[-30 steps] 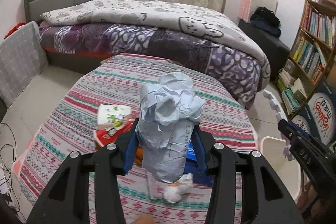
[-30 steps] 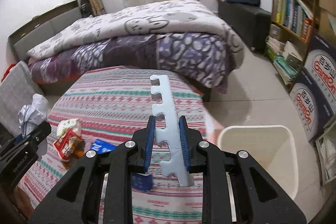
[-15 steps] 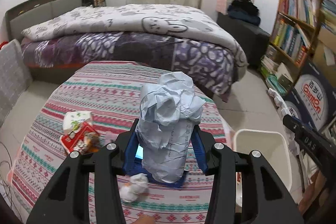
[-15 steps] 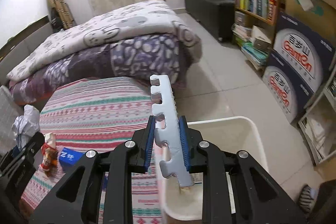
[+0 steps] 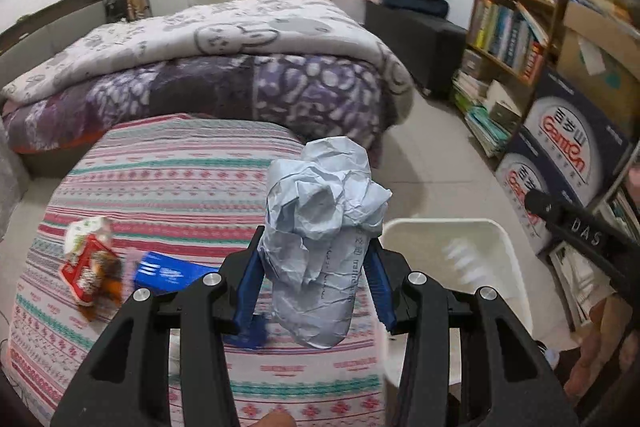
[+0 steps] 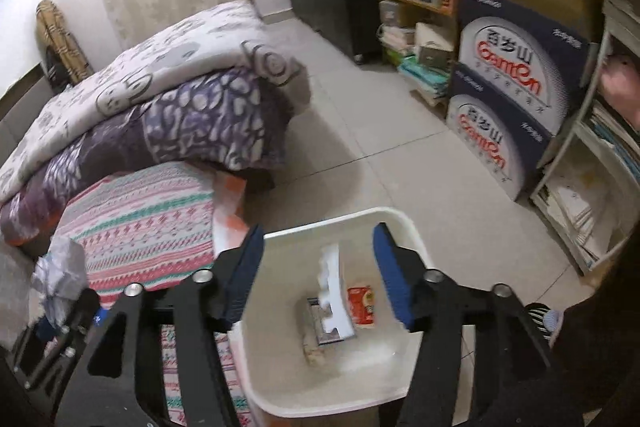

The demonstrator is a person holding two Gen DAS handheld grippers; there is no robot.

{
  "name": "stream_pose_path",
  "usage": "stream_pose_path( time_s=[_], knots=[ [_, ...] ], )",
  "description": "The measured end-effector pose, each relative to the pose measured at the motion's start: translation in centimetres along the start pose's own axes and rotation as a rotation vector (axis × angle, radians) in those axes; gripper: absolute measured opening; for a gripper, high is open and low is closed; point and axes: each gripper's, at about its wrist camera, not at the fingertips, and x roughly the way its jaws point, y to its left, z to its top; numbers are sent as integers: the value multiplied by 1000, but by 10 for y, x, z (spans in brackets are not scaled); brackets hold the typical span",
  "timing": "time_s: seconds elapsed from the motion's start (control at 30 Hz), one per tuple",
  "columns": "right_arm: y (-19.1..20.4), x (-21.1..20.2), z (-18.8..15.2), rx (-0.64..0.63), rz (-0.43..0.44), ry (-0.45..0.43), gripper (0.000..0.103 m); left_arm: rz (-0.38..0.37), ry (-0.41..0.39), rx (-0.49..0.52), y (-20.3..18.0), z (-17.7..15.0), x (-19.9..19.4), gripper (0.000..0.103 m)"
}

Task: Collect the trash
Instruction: 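Drop the foam strip into the bin with the right tool while the left tool drops the paper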

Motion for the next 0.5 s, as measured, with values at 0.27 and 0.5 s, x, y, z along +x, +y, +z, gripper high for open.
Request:
stream_pose_path(
  time_s=[0.27,0.5],
  knots=[
    [-13,-14,4,-5,-29,-72,74,-121,117,17,-41,-13,32,46],
    [-24,-40,7,22,-85,-213,91,-292,226,10,-66,-21,57,51]
  ],
)
